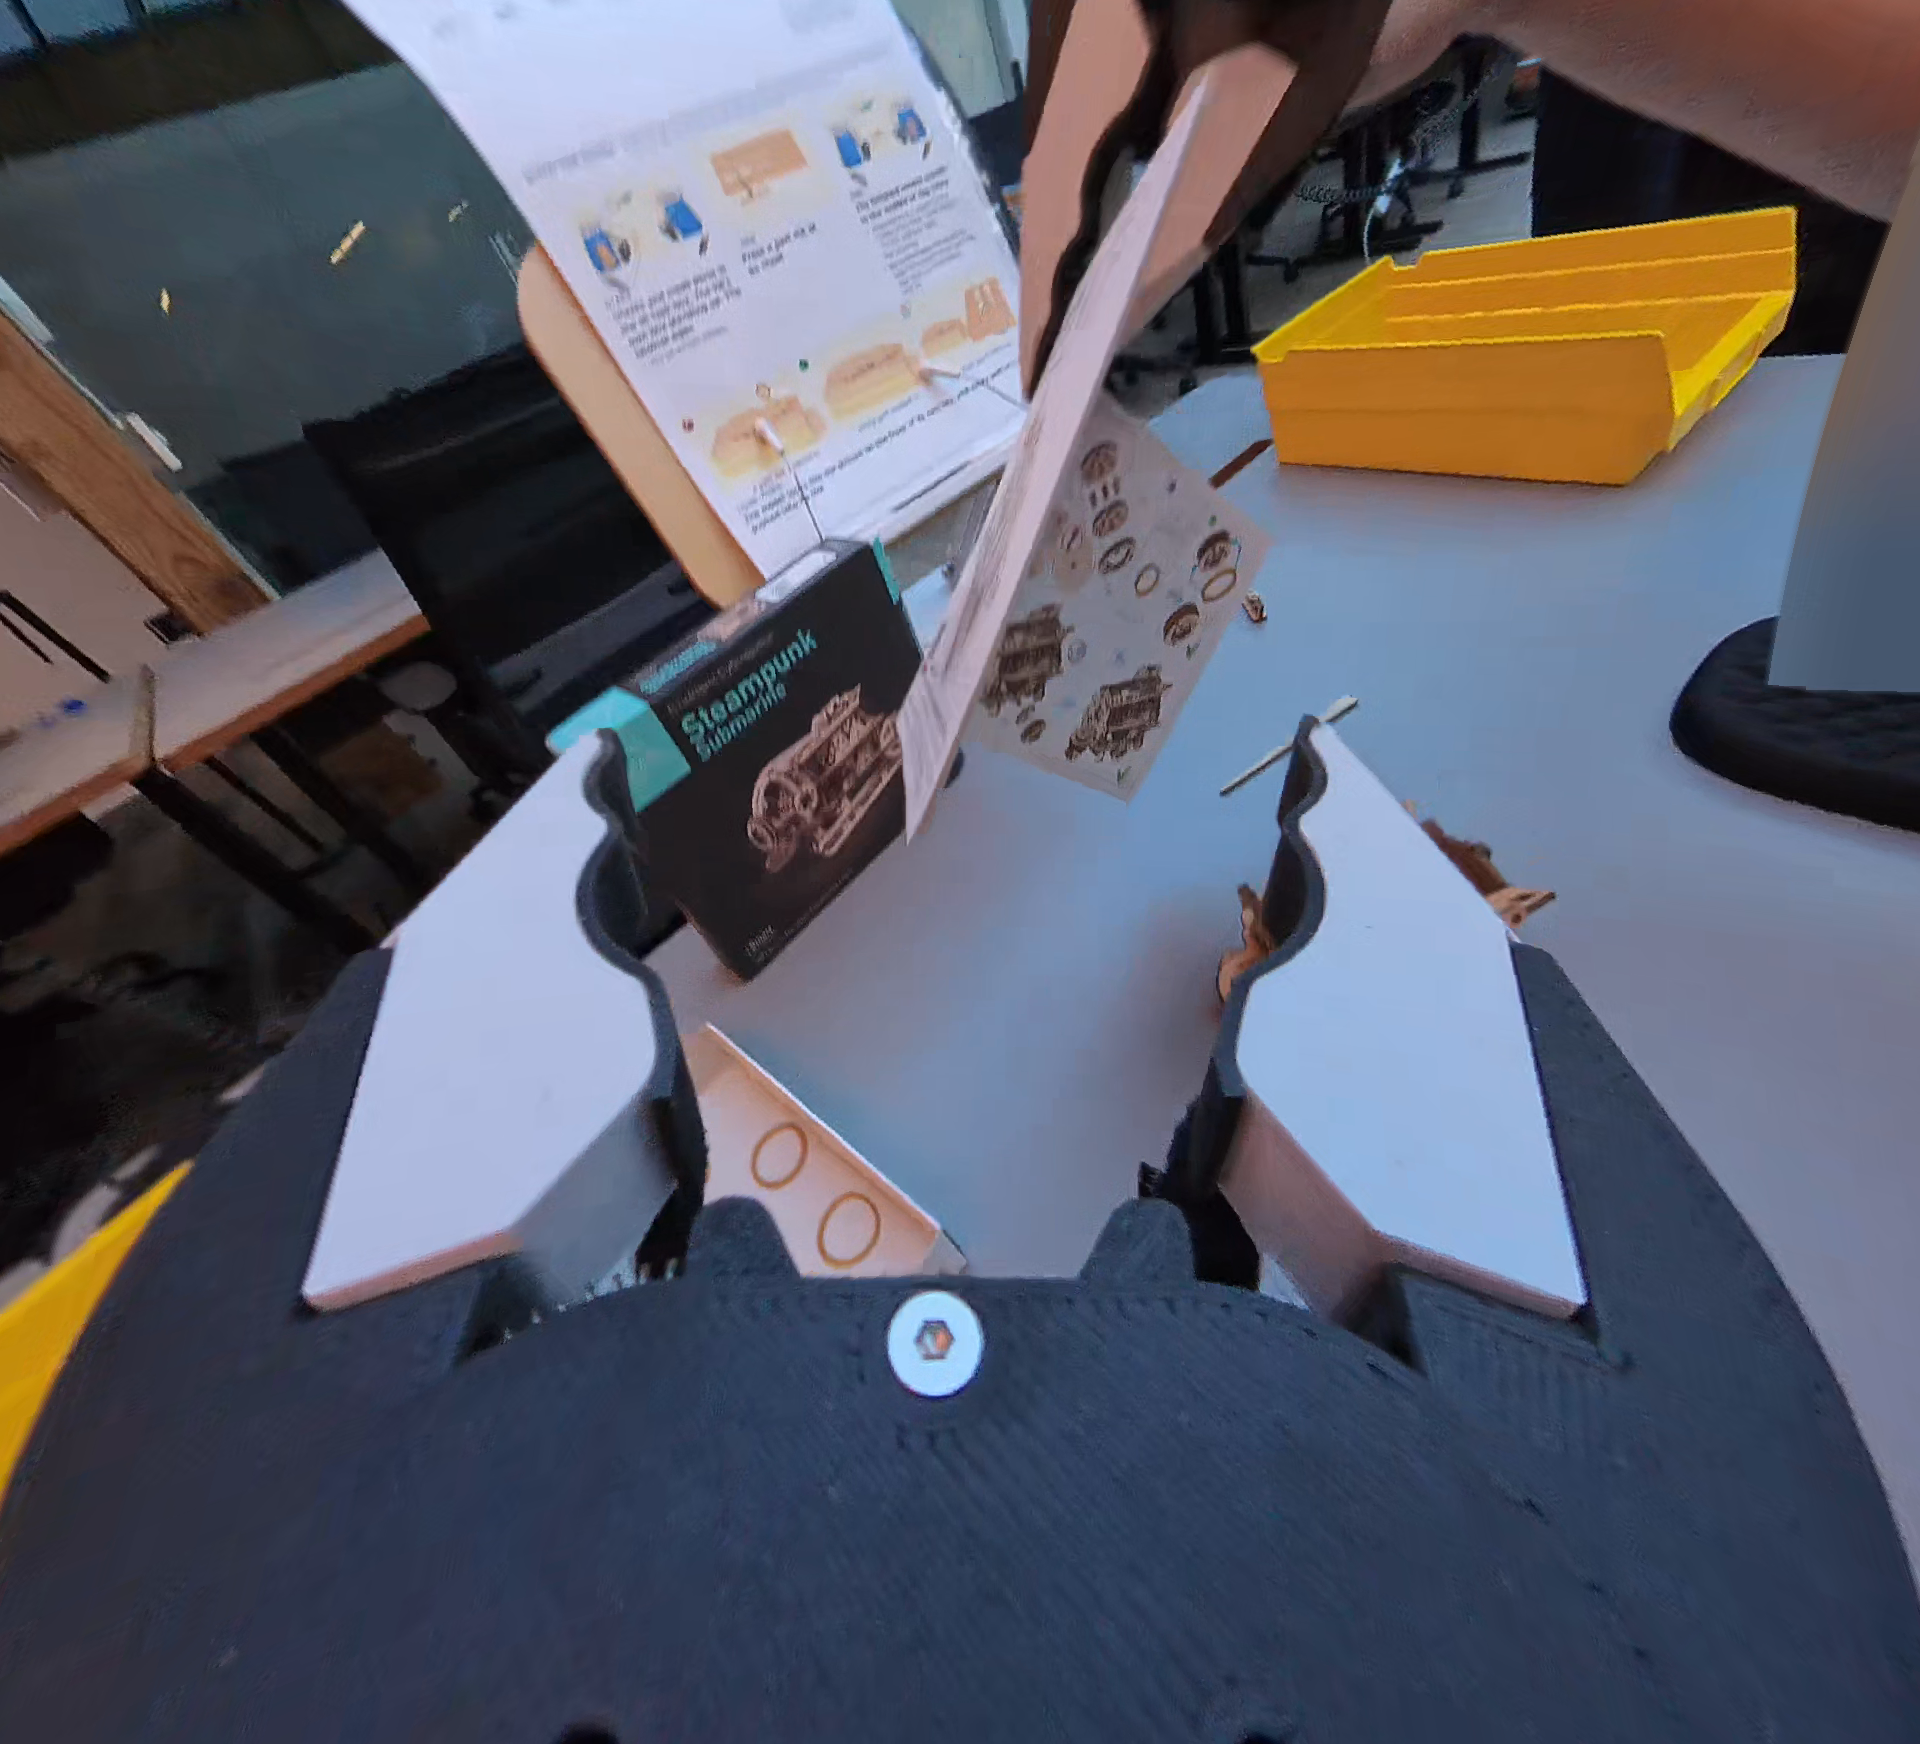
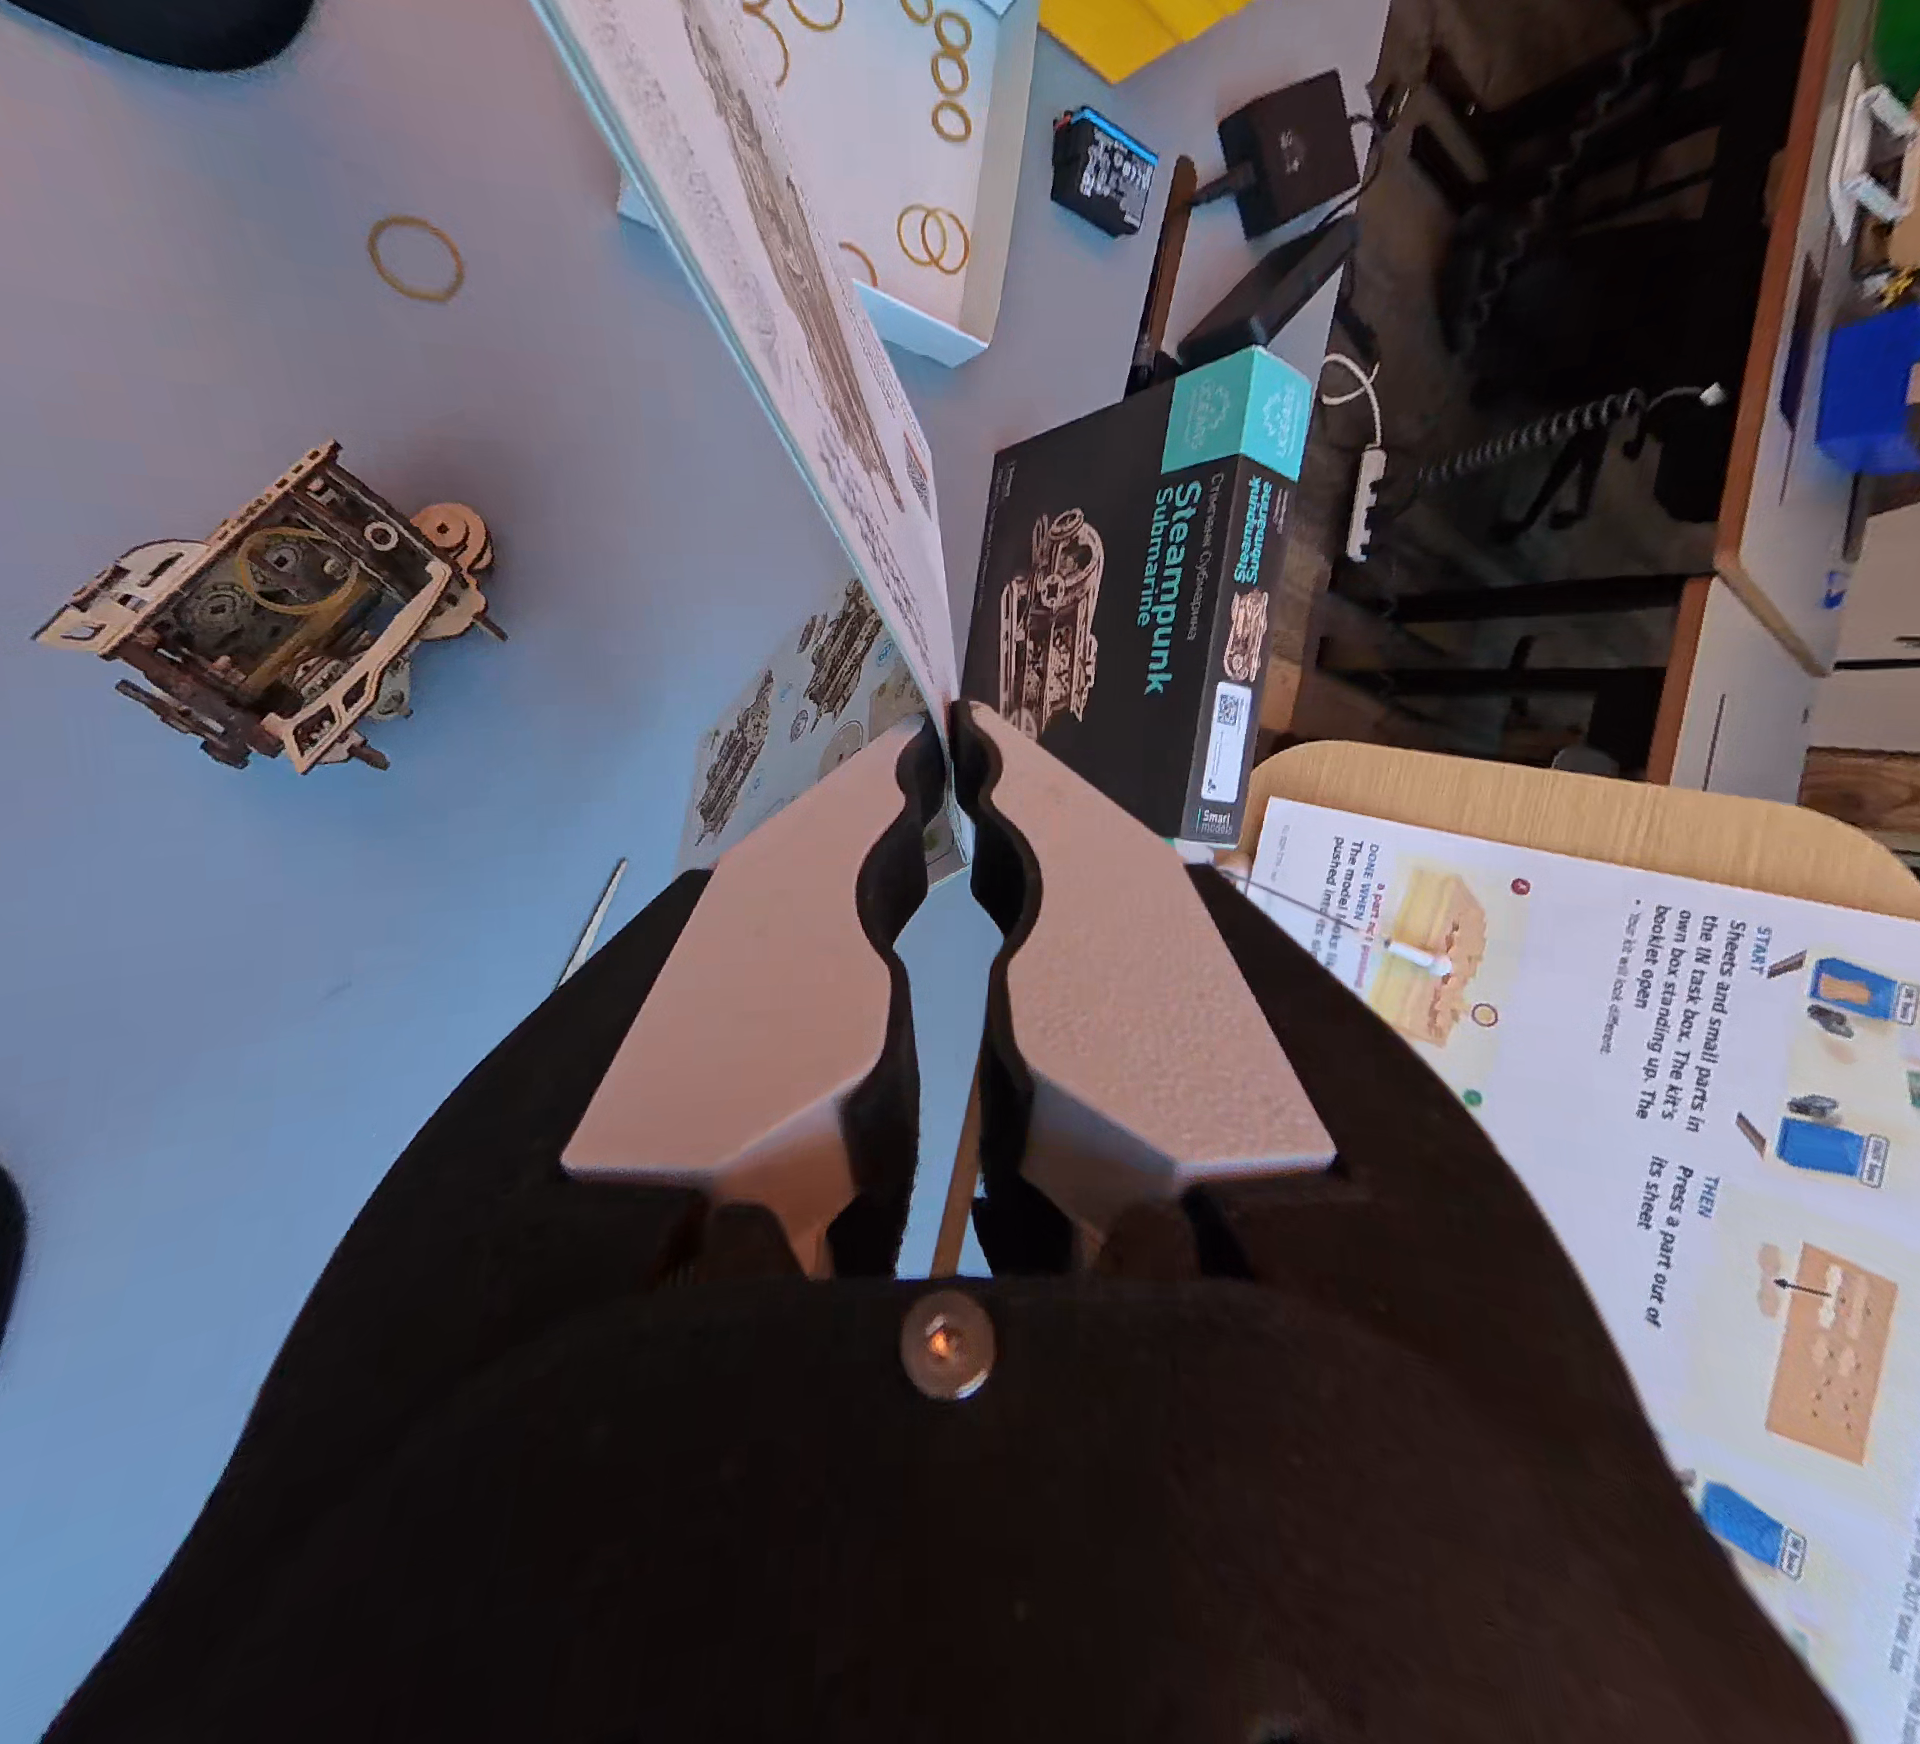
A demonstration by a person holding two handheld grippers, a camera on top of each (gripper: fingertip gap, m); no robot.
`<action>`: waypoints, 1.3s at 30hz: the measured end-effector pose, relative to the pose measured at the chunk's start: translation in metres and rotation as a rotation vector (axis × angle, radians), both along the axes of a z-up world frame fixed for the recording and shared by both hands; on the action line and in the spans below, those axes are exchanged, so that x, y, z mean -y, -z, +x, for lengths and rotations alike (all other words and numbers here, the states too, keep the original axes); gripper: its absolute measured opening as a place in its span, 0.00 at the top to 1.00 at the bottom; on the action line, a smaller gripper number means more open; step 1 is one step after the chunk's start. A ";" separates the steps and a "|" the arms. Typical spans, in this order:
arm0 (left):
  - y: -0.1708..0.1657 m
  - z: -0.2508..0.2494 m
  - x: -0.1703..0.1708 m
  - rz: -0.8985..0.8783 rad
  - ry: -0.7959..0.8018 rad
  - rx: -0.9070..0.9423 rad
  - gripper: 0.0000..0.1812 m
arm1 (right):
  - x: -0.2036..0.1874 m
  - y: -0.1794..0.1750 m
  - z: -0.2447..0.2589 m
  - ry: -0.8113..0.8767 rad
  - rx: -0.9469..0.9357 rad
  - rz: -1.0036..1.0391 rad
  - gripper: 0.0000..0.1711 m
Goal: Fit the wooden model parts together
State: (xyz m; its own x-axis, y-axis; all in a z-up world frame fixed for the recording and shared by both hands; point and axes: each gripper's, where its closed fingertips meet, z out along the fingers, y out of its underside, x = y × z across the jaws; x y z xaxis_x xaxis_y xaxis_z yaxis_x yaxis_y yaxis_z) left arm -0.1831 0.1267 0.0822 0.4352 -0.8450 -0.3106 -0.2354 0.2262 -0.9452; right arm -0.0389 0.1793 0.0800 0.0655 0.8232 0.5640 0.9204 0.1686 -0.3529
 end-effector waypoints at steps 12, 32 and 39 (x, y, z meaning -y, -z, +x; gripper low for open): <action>-0.004 0.102 -0.024 0.083 0.143 -0.318 1.00 | 0.006 0.015 0.024 0.061 -0.098 -0.091 1.00; -0.142 0.172 -0.041 -0.365 0.318 -0.232 1.00 | 0.020 0.029 0.130 0.189 -1.823 -0.335 0.50; -0.082 0.145 -0.069 -0.488 0.214 -0.175 1.00 | 0.028 0.020 0.133 0.118 -1.861 -0.495 1.00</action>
